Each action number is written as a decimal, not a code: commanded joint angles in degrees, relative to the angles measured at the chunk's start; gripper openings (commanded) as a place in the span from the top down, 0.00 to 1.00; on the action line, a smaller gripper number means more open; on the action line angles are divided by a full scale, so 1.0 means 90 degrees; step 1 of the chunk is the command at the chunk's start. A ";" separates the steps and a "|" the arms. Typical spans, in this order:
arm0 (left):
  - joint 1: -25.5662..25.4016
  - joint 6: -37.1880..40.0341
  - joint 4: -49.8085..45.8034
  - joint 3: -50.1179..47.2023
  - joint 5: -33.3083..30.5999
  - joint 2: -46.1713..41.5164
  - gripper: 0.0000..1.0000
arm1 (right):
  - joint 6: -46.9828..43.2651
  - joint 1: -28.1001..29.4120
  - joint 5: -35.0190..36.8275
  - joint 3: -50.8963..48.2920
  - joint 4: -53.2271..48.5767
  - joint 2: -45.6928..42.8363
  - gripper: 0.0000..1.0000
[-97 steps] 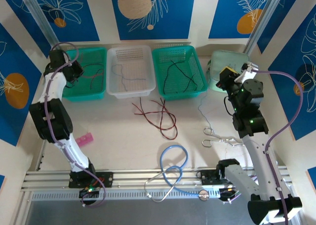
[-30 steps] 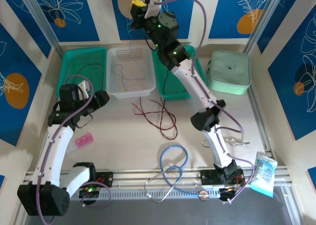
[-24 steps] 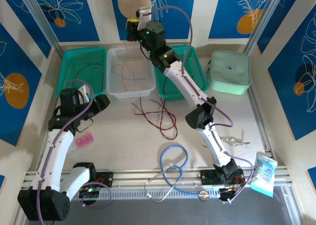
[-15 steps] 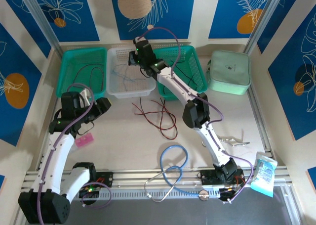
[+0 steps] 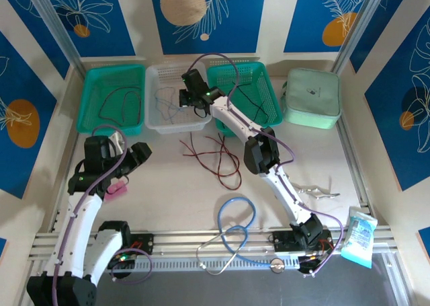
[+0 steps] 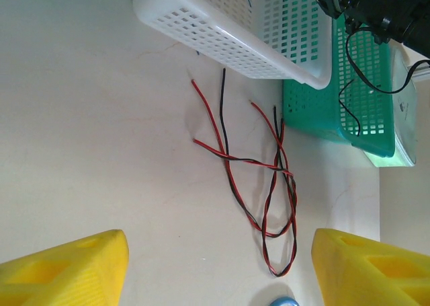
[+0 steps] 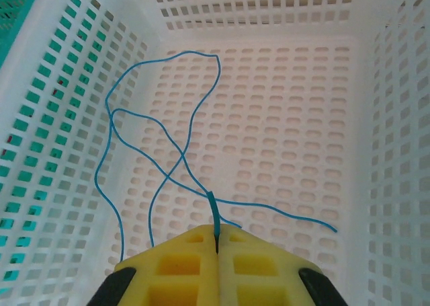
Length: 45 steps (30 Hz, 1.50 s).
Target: Untangle the cables
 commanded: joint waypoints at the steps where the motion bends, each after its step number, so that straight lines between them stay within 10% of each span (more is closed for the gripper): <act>1: -0.0055 0.0002 -0.0243 -0.0009 0.0086 -0.0160 0.28 | -0.0168 -0.0060 -0.0154 0.0258 -0.0211 -0.0088 0.81; 6: -0.0054 -0.0017 -0.0436 0.0021 0.0081 -0.0333 0.27 | -0.0481 -0.0096 -0.0107 0.0358 -0.0278 -0.0461 0.47; 10: -0.0063 -0.0089 -0.0518 0.0010 0.0048 -0.0465 0.27 | -0.0814 -0.0079 -0.0096 0.0338 -0.0386 -0.0938 0.38; 18: -0.0361 -0.0216 -0.0779 0.0147 0.0027 -0.0586 0.27 | -0.1216 0.0161 0.0347 -0.1114 -0.0877 -0.2784 0.38; 30: -0.1659 -0.0830 -0.0282 -0.0314 -0.0800 -0.0699 0.25 | -0.0862 0.0710 0.0351 -0.7719 0.0769 -0.6983 0.40; 45: -0.3415 -0.1639 0.0705 -0.1109 -0.1927 -0.0433 0.24 | 0.0934 0.0836 -0.0359 -1.0529 0.0763 -0.7643 0.61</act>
